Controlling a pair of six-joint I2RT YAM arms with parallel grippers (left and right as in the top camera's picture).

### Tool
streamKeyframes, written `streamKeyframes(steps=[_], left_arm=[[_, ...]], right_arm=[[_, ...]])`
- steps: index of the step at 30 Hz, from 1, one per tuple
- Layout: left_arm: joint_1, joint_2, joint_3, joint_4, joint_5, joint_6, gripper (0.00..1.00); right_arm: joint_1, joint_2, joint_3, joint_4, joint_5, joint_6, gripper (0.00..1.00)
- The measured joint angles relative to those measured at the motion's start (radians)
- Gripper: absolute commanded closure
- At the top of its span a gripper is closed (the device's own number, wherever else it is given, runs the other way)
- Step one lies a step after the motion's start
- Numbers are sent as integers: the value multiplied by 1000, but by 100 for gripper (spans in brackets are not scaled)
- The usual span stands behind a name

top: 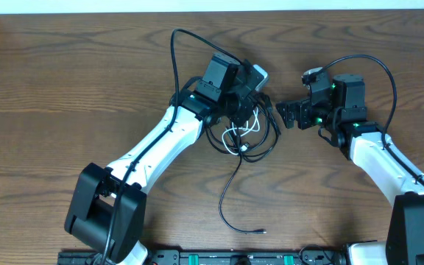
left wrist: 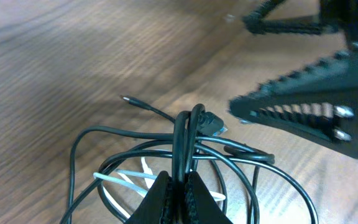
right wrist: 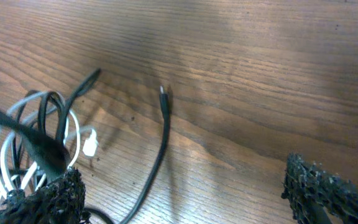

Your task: Untangle cables

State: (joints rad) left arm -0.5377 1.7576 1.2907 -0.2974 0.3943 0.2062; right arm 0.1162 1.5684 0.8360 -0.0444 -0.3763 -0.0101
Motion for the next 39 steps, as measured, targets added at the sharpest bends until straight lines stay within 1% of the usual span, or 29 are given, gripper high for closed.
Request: streamKeyframes(steps=[4, 8, 23, 33, 39], left_arm=[[0, 0, 0, 16, -34, -23, 92], [0, 0, 0, 41, -35, -50, 92], [0, 0, 0, 46, 50, -75, 93], [-1, 0, 0, 47, 72, -76, 92], [-6, 0, 0, 47, 74, -76, 92]], right_arm=[[0, 0, 0, -19, 6, 0, 1], [0, 0, 0, -26, 8, 0, 1], [0, 0, 0, -20, 42, 1, 1], [0, 0, 0, -16, 51, 10, 1], [0, 0, 0, 16, 32, 43, 1]])
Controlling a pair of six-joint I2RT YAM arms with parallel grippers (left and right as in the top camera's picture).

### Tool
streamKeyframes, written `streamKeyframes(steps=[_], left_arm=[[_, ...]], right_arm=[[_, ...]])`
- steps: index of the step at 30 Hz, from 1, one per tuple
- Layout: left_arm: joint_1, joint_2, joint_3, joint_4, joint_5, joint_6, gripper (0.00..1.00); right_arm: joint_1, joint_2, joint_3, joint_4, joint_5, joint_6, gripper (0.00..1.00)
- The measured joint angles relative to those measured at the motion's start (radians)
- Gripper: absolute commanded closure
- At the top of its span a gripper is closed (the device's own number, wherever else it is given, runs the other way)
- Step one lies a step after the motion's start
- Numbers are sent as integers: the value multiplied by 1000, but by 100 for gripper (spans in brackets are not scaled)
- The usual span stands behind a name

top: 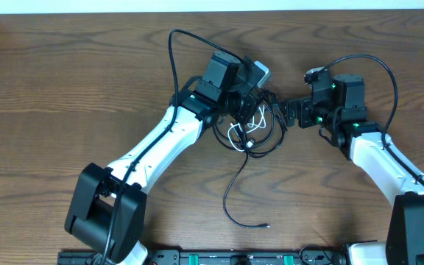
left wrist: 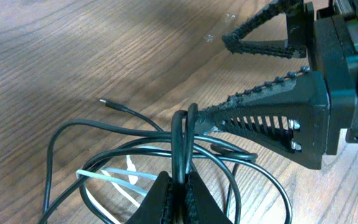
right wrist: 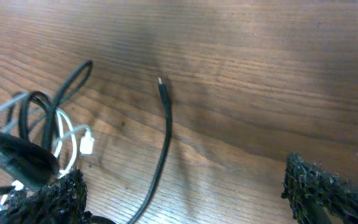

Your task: Untangle cables

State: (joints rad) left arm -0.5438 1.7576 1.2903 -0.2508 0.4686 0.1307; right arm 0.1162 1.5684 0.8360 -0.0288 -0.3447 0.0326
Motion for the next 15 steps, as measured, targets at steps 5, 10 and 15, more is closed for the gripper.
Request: streamKeyframes(steps=[5, 10, 15], left_arm=[[-8, 0, 0, 0, 0, 0, 92], [-8, 0, 0, 0, 0, 0, 92], [-8, 0, 0, 0, 0, 0, 92]], right_arm=[[0, 0, 0, 7, -18, 24, 1], [0, 0, 0, 7, -29, 46, 1], [0, 0, 0, 8, -37, 90, 1]])
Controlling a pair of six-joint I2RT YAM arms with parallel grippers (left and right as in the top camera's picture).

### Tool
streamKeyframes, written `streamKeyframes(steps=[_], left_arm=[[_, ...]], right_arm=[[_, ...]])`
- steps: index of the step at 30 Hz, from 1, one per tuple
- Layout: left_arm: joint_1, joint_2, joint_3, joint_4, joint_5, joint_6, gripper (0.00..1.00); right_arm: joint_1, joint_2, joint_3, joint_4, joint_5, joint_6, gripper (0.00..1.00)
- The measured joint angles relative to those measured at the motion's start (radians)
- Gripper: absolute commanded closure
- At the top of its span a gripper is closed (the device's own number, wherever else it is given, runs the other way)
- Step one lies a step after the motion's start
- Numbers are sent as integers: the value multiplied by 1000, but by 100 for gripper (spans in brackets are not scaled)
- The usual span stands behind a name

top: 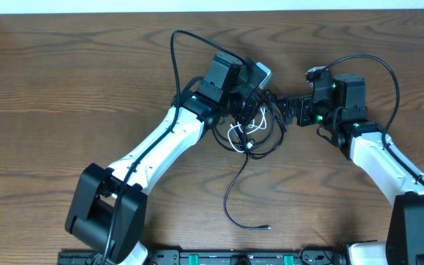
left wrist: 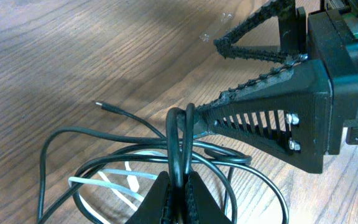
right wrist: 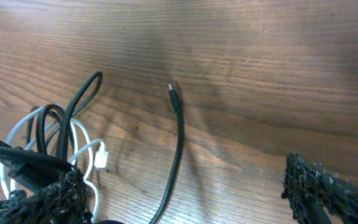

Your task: Untangle cables

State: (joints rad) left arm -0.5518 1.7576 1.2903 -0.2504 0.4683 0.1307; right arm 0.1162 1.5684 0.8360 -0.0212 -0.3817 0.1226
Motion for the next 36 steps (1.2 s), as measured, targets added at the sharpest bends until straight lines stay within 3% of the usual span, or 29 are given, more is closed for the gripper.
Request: streamKeyframes(steps=[15, 24, 31, 36], left_arm=[[-65, 0, 0, 27, -62, -1, 92], [-90, 0, 0, -21, -117, 0, 92], [-78, 0, 0, -59, -319, 0, 92], [-39, 0, 0, -74, -371, 0, 92]], right_arm=[[52, 0, 0, 68, -17, 245, 1], [68, 0, 0, 5, 63, 203, 1], [55, 0, 0, -32, 50, 185, 1], [31, 0, 0, -8, -16, 181, 1]])
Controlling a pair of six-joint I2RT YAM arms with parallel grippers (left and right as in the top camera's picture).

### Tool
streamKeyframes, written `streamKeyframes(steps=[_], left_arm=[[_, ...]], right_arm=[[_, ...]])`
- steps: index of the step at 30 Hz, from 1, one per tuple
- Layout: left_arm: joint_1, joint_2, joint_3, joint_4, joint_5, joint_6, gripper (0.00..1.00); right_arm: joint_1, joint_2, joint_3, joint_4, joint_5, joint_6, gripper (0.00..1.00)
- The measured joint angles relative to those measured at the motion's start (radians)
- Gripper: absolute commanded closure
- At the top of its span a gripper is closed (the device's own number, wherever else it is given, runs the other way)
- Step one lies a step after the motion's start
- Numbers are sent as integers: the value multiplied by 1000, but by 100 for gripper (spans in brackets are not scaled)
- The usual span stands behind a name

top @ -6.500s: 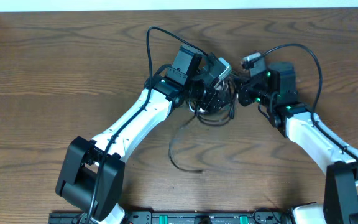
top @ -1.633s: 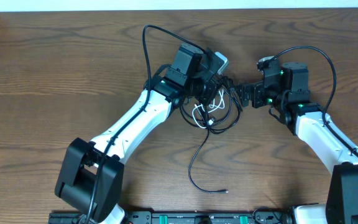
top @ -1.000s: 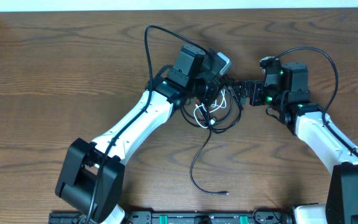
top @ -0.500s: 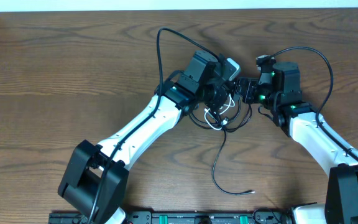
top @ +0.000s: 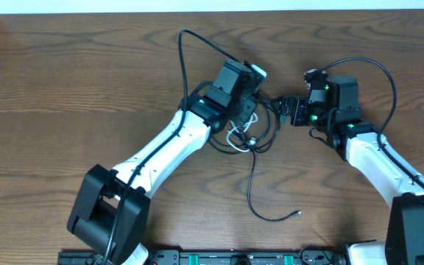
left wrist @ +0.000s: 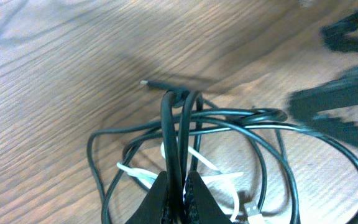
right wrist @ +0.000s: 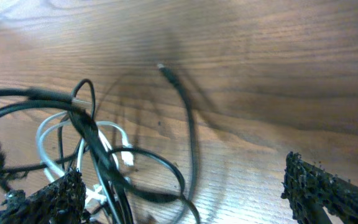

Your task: Untangle cables

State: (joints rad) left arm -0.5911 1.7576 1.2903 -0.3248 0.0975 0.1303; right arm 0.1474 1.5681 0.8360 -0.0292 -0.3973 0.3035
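A tangle of black cable point(top: 262, 134) and thin white cable point(top: 238, 134) lies mid-table. My left gripper point(left wrist: 178, 178) is shut on a doubled black loop point(left wrist: 178, 118) that stands up from the heap; the white cable point(left wrist: 143, 175) lies beneath. One black tail point(top: 254, 193) trails toward the front and ends in a plug point(top: 297, 213). My right gripper point(right wrist: 182, 171) is open just right of the tangle, with black loops point(right wrist: 107, 163) lying between its fingers point(right wrist: 50, 200). A free cable end point(right wrist: 161, 66) points away on the wood.
Brown wooden table point(top: 57, 88) all round. The left arm's own black lead point(top: 184, 59) arcs above its wrist, and the right arm's lead point(top: 386, 73) loops behind it. A pale edge point(top: 212, 6) runs along the back of the table.
My left gripper has shifted right with the loop still in it, and the tangle has moved with it. The loose tail's plug has swung right. Black loops now lie between my open right fingers.
My left gripper was shut on the black loop at every moment. The right gripper stood open well to the right of the tangle, then close against it. The heap has shifted right and the tail has swung to the right front.
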Motion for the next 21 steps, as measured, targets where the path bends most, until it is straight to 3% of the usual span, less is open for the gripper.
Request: streamKeyframes(steps=[9, 19, 20, 21], left_arm=[[13, 0, 0, -8, 90, 0, 92], [13, 0, 0, -45, 246, 69, 92], [13, 0, 0, -47, 251, 76, 84], [13, 0, 0, -47, 257, 80, 64]], right_arm=[[-27, 0, 0, 71, -130, -25, 1], [-29, 0, 0, 97, -79, -237, 1], [-29, 0, 0, 98, -74, -267, 1], [-29, 0, 0, 98, -70, -302, 1]])
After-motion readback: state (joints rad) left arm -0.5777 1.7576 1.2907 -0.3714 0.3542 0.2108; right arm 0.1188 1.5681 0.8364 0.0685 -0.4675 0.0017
